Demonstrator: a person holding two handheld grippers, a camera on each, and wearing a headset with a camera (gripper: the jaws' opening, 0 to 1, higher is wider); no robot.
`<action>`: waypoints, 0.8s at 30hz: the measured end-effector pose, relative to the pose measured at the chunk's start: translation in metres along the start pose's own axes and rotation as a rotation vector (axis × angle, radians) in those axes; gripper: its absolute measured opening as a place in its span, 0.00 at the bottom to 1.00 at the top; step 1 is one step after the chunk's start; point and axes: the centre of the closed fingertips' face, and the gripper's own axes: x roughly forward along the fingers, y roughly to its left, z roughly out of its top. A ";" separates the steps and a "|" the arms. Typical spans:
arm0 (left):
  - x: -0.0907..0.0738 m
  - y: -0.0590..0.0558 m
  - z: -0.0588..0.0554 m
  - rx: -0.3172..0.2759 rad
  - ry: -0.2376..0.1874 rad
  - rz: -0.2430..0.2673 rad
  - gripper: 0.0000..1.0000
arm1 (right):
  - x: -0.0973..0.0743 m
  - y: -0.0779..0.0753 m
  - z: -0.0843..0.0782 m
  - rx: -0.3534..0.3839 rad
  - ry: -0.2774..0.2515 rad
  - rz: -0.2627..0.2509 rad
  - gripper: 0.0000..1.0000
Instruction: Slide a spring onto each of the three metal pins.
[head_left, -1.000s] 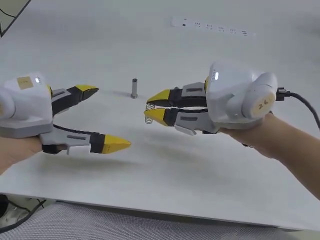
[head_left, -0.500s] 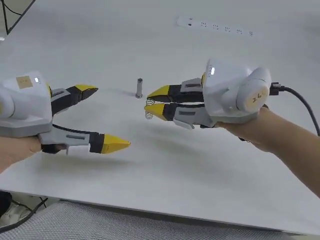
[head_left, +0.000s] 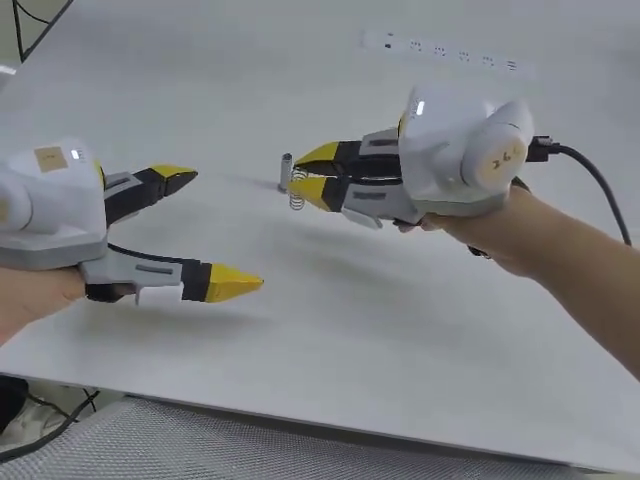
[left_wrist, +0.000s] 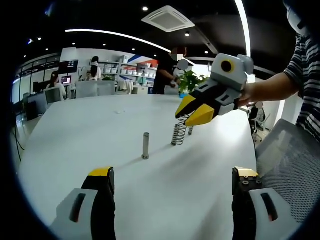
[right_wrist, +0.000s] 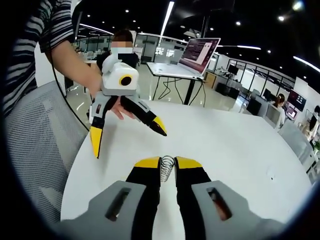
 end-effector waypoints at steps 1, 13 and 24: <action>0.000 0.000 0.000 0.000 0.001 0.000 0.97 | 0.001 -0.003 0.000 0.003 0.001 -0.005 0.12; -0.001 0.002 0.002 0.000 -0.016 0.006 0.97 | 0.012 -0.048 0.006 0.050 -0.013 -0.107 0.12; 0.001 0.001 0.008 0.016 -0.037 0.003 0.97 | 0.019 -0.057 0.005 0.100 -0.009 -0.141 0.12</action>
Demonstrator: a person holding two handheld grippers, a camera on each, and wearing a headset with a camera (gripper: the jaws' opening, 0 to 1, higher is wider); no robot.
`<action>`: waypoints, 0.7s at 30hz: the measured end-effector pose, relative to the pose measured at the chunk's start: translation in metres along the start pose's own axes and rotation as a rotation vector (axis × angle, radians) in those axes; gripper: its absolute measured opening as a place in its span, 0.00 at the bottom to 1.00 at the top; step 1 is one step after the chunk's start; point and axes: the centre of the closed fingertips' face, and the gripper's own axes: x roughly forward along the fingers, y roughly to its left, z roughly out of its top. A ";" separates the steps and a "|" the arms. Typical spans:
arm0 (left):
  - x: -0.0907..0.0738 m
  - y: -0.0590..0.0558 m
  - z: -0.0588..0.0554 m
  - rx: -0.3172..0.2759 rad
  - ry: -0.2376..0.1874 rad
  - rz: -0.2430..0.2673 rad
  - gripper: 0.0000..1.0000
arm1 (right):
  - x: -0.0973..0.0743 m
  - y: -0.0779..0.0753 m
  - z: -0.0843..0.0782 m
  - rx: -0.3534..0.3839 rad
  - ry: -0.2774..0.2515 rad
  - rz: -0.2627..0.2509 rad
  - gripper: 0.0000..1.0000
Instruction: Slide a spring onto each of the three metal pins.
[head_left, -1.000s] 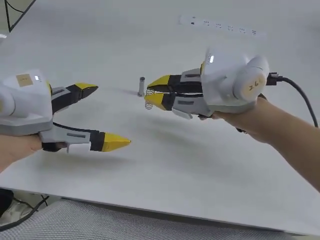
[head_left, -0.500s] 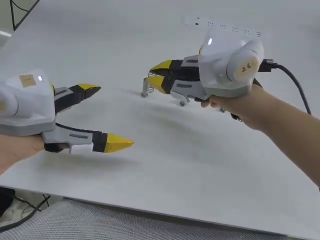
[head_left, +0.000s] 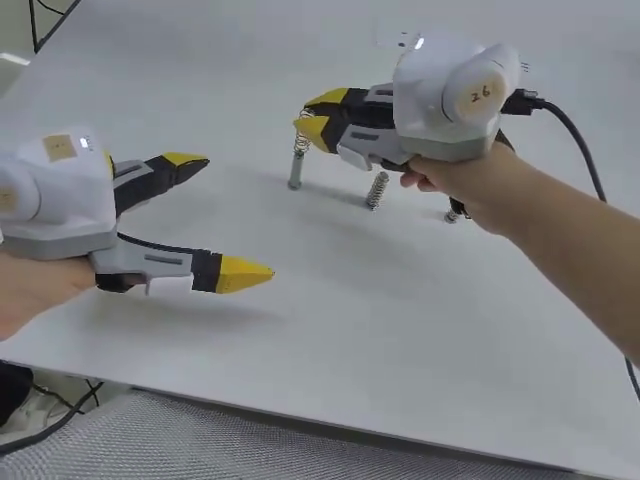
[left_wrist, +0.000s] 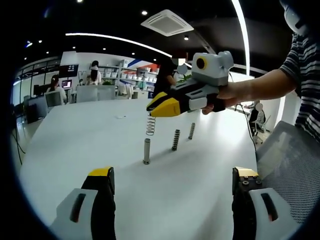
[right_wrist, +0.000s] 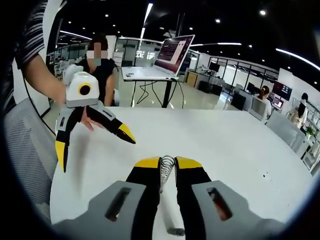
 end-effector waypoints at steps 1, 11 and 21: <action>0.000 0.000 0.000 0.000 0.000 0.000 0.97 | 0.001 -0.001 -0.002 -0.002 0.002 0.000 0.12; 0.000 -0.003 -0.003 -0.002 0.010 0.000 0.97 | 0.003 -0.005 -0.004 0.039 -0.001 -0.018 0.12; -0.003 -0.001 -0.006 -0.007 0.022 0.004 0.97 | 0.007 -0.001 -0.006 0.050 0.009 -0.007 0.12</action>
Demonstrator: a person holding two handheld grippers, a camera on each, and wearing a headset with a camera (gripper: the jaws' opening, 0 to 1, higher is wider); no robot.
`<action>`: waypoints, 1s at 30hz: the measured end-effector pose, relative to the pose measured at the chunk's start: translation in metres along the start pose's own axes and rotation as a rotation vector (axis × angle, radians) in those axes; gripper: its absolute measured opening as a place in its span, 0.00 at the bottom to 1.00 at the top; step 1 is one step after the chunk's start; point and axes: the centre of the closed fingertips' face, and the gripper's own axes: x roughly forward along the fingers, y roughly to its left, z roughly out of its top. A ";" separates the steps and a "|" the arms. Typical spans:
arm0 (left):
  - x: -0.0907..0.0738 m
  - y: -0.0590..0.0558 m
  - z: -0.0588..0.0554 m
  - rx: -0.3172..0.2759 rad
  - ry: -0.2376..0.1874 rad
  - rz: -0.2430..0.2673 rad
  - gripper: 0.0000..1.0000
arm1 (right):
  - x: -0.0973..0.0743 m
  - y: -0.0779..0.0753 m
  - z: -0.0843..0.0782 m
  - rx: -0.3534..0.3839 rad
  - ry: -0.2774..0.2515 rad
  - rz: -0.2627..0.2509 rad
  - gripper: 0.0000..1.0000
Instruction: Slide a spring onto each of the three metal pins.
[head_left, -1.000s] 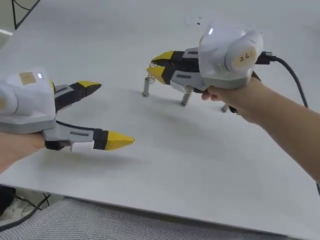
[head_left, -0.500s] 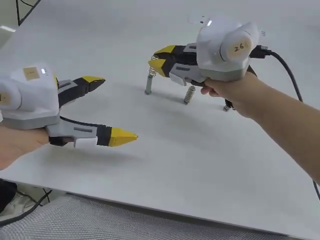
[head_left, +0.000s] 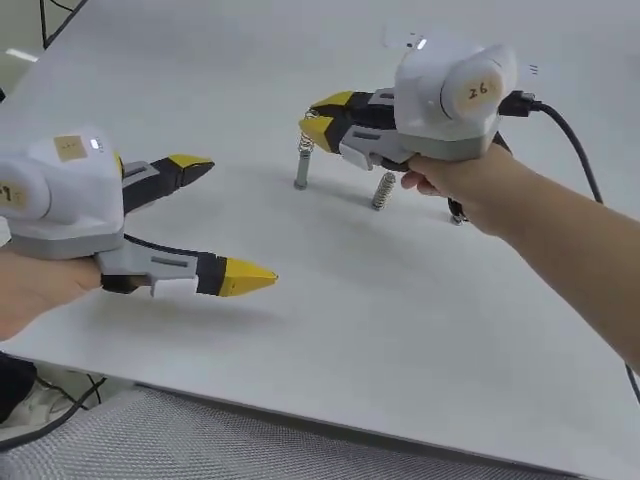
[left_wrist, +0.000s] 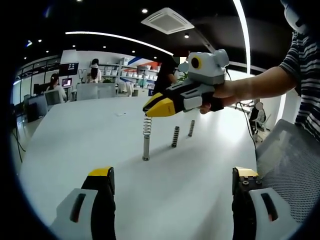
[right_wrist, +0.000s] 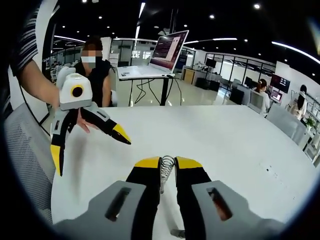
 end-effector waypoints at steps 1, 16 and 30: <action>0.000 0.000 0.000 0.000 0.001 0.000 0.97 | 0.000 0.000 -0.001 0.000 0.001 0.000 0.12; -0.001 0.002 -0.002 -0.006 0.005 0.002 0.97 | 0.012 0.005 -0.022 0.005 0.076 0.008 0.12; -0.002 0.003 -0.003 -0.007 0.008 0.004 0.97 | 0.028 0.017 -0.058 -0.007 0.177 0.035 0.12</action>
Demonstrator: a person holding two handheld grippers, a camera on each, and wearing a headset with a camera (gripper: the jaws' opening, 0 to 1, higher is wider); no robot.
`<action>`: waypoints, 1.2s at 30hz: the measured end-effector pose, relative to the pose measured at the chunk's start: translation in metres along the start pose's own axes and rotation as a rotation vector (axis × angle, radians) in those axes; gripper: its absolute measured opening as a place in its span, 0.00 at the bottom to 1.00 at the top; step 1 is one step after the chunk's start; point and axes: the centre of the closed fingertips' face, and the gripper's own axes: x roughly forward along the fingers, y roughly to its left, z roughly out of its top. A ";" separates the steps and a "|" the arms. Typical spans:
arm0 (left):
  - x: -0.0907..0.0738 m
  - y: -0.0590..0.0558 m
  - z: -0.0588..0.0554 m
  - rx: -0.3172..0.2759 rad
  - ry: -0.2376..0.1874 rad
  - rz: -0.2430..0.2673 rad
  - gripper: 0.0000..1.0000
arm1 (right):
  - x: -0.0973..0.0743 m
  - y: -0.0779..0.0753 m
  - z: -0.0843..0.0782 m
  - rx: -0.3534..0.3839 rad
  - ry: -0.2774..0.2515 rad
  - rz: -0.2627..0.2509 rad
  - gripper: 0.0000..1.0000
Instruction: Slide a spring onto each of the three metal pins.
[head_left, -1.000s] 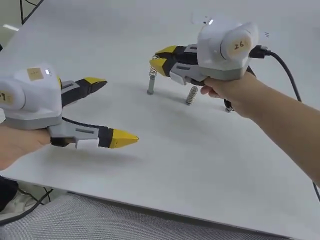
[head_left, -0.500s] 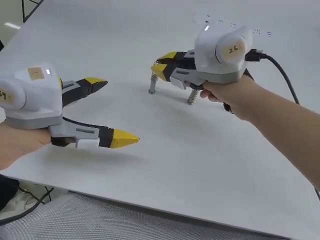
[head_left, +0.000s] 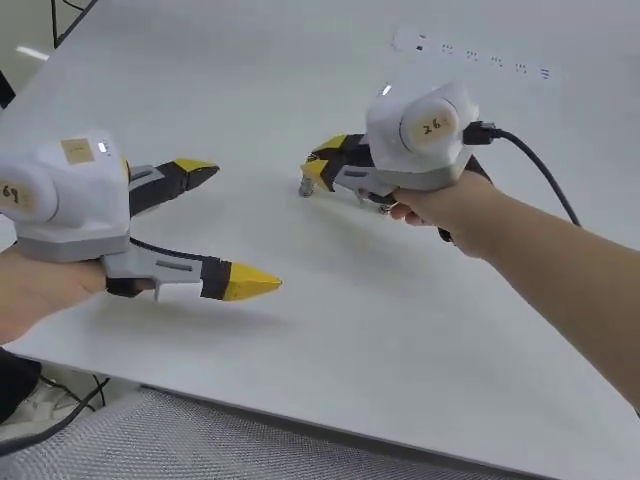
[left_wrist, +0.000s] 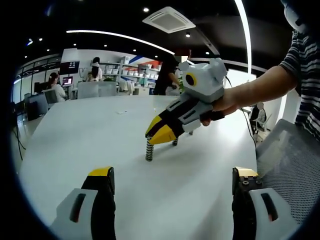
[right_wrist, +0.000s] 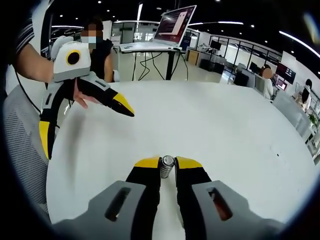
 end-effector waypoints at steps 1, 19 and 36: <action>0.000 0.000 0.000 -0.001 -0.001 0.001 0.97 | 0.001 0.001 -0.001 0.001 0.004 0.002 0.12; 0.003 -0.002 0.002 0.002 0.002 -0.004 0.97 | 0.002 0.002 -0.003 0.050 -0.004 0.001 0.13; 0.002 -0.005 0.006 0.009 0.003 0.002 0.97 | -0.012 0.008 0.009 0.109 -0.050 -0.018 0.22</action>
